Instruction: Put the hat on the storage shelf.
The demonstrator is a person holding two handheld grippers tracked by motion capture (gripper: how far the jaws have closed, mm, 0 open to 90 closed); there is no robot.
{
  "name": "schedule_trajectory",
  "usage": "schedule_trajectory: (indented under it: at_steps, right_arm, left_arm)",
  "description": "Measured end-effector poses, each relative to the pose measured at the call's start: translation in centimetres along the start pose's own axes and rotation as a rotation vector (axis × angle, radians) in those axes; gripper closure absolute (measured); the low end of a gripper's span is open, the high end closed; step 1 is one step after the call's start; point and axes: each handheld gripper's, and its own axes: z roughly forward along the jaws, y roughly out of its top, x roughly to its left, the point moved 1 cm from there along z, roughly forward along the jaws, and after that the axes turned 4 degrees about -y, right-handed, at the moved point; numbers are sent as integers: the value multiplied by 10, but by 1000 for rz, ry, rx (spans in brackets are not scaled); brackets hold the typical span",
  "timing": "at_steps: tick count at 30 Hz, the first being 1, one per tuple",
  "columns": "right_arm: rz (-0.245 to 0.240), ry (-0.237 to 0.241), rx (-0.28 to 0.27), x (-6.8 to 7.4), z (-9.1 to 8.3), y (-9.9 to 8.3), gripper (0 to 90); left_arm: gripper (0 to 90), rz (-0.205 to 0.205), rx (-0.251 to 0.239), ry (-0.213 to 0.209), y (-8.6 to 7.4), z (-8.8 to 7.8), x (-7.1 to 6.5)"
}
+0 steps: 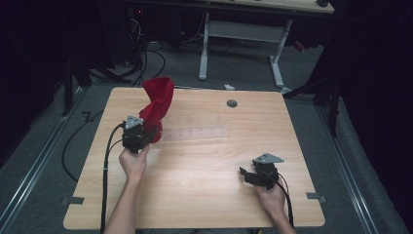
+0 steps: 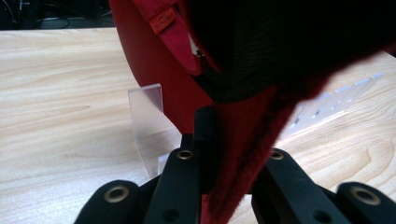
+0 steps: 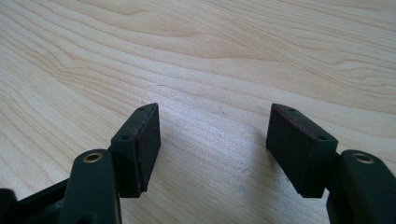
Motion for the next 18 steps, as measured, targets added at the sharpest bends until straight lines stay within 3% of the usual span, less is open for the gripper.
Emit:
schedule_trajectory:
  at_steps: [4, 7, 11, 13, 18]
  right_arm:
    - [0, 0, 0, 0, 0, 0, 353]
    - [-1, 0, -1, 0, 0, 0, 354]
    - [-1, 0, -1, 0, 0, 0, 354]
    - [-1, 0, -1, 0, 0, 0, 353]
    - [-1, 0, -1, 0, 0, 0, 353]
  left_arm:
    - [801, -13, 10, 10, -2, -2, 2]
    - [761, 3, 22, 23, -4, -4, 3]
    - [658, 0, 14, 26, -1, -6, 3]
    - [544, -1, 15, 27, -1, -6, 3]
    - [429, 15, 19, 35, -1, -8, 3]
